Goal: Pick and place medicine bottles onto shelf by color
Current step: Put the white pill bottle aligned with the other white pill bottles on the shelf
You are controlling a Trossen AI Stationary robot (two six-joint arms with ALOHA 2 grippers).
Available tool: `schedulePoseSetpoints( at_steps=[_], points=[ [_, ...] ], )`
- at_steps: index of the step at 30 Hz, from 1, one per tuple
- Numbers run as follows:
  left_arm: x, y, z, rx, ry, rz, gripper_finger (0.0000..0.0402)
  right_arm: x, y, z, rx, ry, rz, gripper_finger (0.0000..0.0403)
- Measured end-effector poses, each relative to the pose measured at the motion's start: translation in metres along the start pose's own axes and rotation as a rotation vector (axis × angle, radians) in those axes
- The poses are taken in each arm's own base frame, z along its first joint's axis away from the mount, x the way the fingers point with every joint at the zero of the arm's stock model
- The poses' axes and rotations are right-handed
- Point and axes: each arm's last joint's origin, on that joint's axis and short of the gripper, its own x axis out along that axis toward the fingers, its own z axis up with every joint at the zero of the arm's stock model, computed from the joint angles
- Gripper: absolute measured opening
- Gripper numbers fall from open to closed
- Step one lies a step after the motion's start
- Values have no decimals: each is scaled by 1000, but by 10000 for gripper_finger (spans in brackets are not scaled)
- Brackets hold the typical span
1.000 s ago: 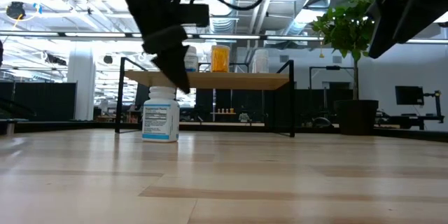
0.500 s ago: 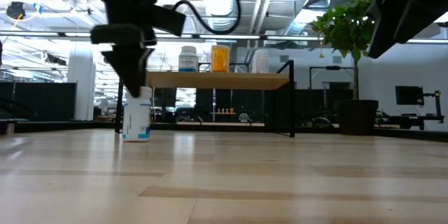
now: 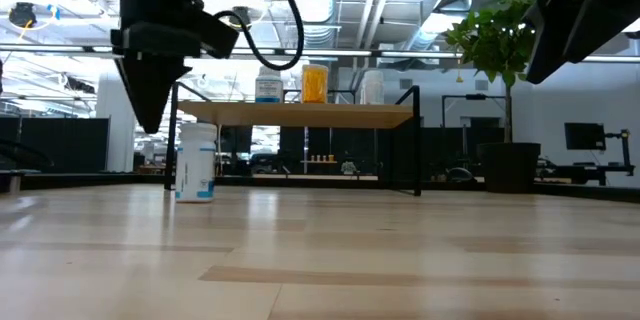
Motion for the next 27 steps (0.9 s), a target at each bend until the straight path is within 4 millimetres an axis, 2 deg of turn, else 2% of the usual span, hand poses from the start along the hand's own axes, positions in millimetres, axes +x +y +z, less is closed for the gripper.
schedulePoseSetpoints(
  at_steps=[3, 7, 11, 16, 22, 27],
  points=[
    [0, -1, 1, -122, 23, -35, 222, 0, 0, 0, -9, 0, 0, 306],
    [3, 2, 3, -136, -16, 40, 222, 0, 1, -1, -44, 0, 2, 306],
    [17, 1, 11, -74, -40, 19, 222, 0, 1, -1, -46, 1, 2, 306],
    [32, 7, 24, 7, -65, 145, 222, -1, 2, -1, -49, 0, 7, 306],
    [36, 15, 40, 75, -150, 195, 222, -1, 2, -1, -47, -3, 10, 306],
    [38, 14, 43, 112, -121, 116, 222, -1, 2, -1, -48, -1, 8, 306]
  ],
)
